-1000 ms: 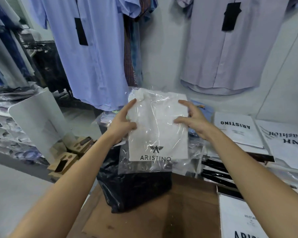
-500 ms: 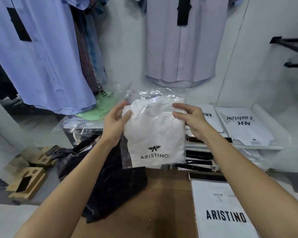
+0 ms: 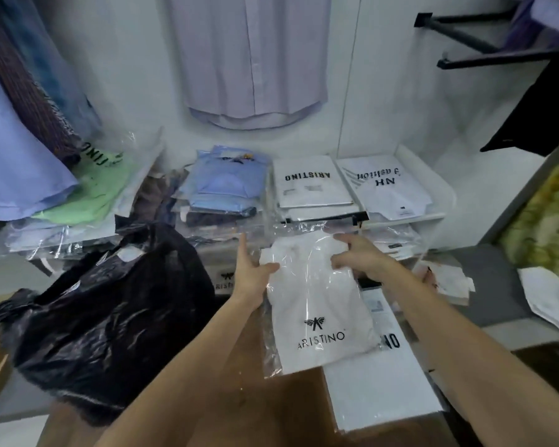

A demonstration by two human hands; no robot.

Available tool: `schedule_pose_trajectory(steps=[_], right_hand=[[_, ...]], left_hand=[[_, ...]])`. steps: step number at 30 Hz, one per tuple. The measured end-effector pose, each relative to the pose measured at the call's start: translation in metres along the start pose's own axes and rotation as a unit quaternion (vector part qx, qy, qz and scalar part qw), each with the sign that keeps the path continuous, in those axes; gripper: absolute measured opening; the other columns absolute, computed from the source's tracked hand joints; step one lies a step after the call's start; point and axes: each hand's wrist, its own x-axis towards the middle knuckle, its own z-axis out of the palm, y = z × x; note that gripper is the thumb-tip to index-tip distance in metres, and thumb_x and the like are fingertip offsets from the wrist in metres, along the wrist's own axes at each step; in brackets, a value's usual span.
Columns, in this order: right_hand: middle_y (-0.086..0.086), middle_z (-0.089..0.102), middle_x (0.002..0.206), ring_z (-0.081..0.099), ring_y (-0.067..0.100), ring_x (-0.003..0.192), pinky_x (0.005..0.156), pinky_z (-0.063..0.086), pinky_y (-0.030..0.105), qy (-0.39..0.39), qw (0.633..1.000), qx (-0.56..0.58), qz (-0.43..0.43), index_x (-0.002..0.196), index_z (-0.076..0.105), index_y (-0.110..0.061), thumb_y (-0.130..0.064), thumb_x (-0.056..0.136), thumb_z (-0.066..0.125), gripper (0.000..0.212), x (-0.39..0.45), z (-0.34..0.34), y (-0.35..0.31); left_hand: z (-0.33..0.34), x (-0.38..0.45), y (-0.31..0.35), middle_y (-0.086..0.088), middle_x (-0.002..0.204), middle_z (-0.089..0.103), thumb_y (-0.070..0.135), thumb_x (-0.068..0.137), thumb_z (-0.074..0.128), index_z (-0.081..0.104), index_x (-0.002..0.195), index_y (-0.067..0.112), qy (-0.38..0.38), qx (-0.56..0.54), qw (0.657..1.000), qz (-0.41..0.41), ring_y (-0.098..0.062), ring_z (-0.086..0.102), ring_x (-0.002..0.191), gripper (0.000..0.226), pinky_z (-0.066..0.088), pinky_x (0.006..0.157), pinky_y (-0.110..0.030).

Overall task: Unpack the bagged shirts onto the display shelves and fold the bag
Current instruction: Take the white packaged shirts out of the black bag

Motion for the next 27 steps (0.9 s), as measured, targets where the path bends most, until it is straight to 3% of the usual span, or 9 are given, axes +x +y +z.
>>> schedule_pose_trajectory(steps=[2,4,8,11,15,18,22,24,27], right_hand=[[0.007,0.061,0.117,0.062,0.015,0.078,0.042,0.044,0.017,0.024,0.998,-0.029,0.042,0.149,0.047,-0.017,0.004,0.075,0.069,0.08,-0.006,-0.006,0.029],[0.008,0.055,0.128,0.06,0.012,0.075,0.044,0.044,0.015,0.068,0.994,-0.058,0.061,0.149,0.048,-0.014,0.004,0.073,0.067,0.08,-0.008,-0.012,0.058],[0.01,0.039,0.153,0.059,0.027,0.121,0.085,0.055,0.03,0.083,0.985,-0.121,0.091,0.15,0.046,-0.013,0.0,0.073,0.066,0.08,-0.008,-0.024,0.108],[0.013,0.035,0.155,0.05,0.031,0.133,0.099,0.053,0.035,0.068,0.982,-0.14,0.109,0.152,0.044,-0.015,0.002,0.079,0.064,0.077,-0.006,-0.032,0.139],[0.014,0.029,0.159,0.037,0.029,0.145,0.11,0.043,0.032,0.05,0.979,-0.157,0.122,0.15,0.047,-0.012,0.008,0.086,0.06,0.068,-0.004,-0.036,0.174],[0.014,0.03,0.158,0.034,0.029,0.146,0.115,0.037,0.032,0.046,0.976,-0.167,0.131,0.15,0.047,-0.014,0.005,0.088,0.061,0.067,-0.004,-0.033,0.184],[0.015,0.032,0.155,0.038,0.036,0.142,0.117,0.035,0.04,0.042,0.966,-0.213,0.141,0.15,0.048,-0.023,-0.019,0.09,0.067,0.062,0.0,-0.029,0.168],[0.011,0.036,0.15,0.042,0.038,0.137,0.115,0.037,0.042,0.047,0.963,-0.242,0.107,0.144,0.054,-0.028,-0.025,0.091,0.066,0.055,0.005,-0.024,0.141],[0.008,0.043,0.144,0.045,0.033,0.135,0.115,0.037,0.04,0.035,0.968,-0.248,0.013,0.139,0.059,-0.026,-0.028,0.089,0.069,0.051,0.019,-0.002,0.079]], left_hand=[[0.017,0.001,-0.025,-0.006,0.128,0.066,-0.023,0.081,0.066,0.024,0.158,0.036,-0.023,0.022,0.999,-0.014,-0.018,0.076,0.088,0.106,0.062,0.066,-0.037],[0.036,0.002,-0.05,-0.009,0.123,0.068,-0.024,0.082,0.064,0.035,0.154,0.034,-0.057,0.049,0.997,-0.027,-0.015,0.075,0.079,0.097,0.06,0.061,-0.032],[0.068,0.003,-0.096,-0.004,0.118,0.068,-0.014,0.088,0.063,0.058,0.138,0.026,-0.109,0.125,0.982,-0.085,-0.017,0.07,0.093,0.064,0.059,0.077,-0.024],[0.081,0.001,-0.122,-0.006,0.111,0.065,-0.005,0.091,0.066,0.061,0.137,0.015,-0.148,0.23,0.954,-0.119,-0.011,0.062,0.078,0.051,0.051,0.066,-0.015],[0.081,-0.001,-0.143,-0.01,0.106,0.062,0.004,0.086,0.073,0.058,0.138,0.024,-0.168,0.337,0.917,-0.135,-0.013,0.058,0.063,0.057,0.044,0.05,-0.014],[0.082,-0.002,-0.144,-0.014,0.135,0.047,0.018,0.087,0.073,0.056,0.137,0.037,-0.178,0.402,0.892,-0.108,-0.018,0.058,0.096,0.056,0.047,0.07,-0.013],[0.081,-0.001,-0.122,-0.014,0.144,0.028,0.032,0.09,0.068,0.047,0.145,0.045,-0.197,0.48,0.846,-0.12,-0.033,0.039,0.132,0.06,0.04,0.11,-0.032],[0.074,0.001,-0.102,-0.015,0.144,0.035,0.034,0.091,0.064,0.047,0.144,0.045,-0.196,0.504,0.837,-0.085,-0.04,0.03,0.139,0.058,0.032,0.114,-0.038],[0.047,0.007,-0.057,-0.012,0.137,0.045,0.032,0.092,0.064,0.05,0.144,0.036,-0.156,0.498,0.853,-0.009,-0.029,0.045,0.129,0.054,0.035,0.109,-0.031]])
